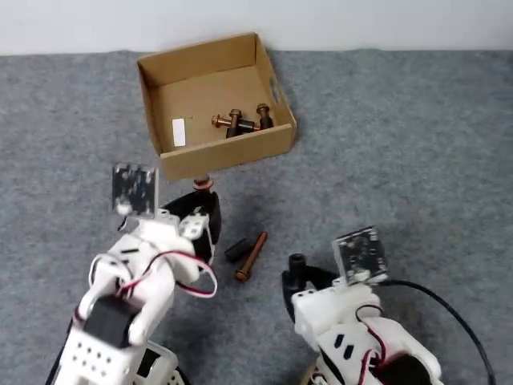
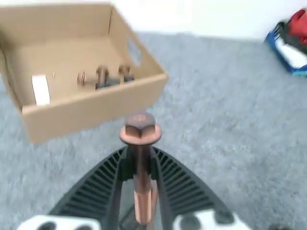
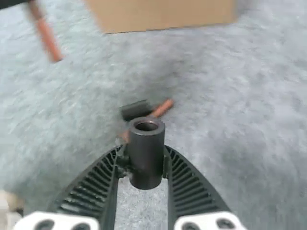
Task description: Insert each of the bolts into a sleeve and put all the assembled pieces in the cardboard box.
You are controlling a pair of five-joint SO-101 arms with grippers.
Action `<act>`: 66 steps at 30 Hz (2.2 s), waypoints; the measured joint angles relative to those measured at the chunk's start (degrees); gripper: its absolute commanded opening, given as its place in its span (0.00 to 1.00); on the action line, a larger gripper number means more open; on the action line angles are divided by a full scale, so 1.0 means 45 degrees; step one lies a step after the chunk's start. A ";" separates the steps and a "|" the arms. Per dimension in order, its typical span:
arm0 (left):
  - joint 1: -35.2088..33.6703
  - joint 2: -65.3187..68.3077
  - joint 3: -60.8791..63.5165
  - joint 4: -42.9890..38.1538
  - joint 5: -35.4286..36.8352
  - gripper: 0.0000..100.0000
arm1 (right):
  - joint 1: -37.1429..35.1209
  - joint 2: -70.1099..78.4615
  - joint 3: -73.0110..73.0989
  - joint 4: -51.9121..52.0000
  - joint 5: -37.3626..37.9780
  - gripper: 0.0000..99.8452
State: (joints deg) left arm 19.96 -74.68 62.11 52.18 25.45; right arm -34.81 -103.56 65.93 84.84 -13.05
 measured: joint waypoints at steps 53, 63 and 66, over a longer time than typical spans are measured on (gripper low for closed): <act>0.3360 -0.6349 0.1055 0.1915 0.0625 0.00 | -0.2930 0.0117 0.1602 -0.3126 0.3614 0.01; 0.3360 -0.6369 0.0899 0.2618 0.0625 0.00 | -0.2930 0.0117 0.1602 -0.3751 0.3692 0.01; 0.3360 -0.6369 0.0899 0.2618 0.0625 0.00 | -0.2930 0.0117 0.1602 -0.3770 0.4103 0.01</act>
State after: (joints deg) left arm 35.08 -103.34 66.15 63.96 28.26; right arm -48.00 -103.03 73.14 67.87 5.41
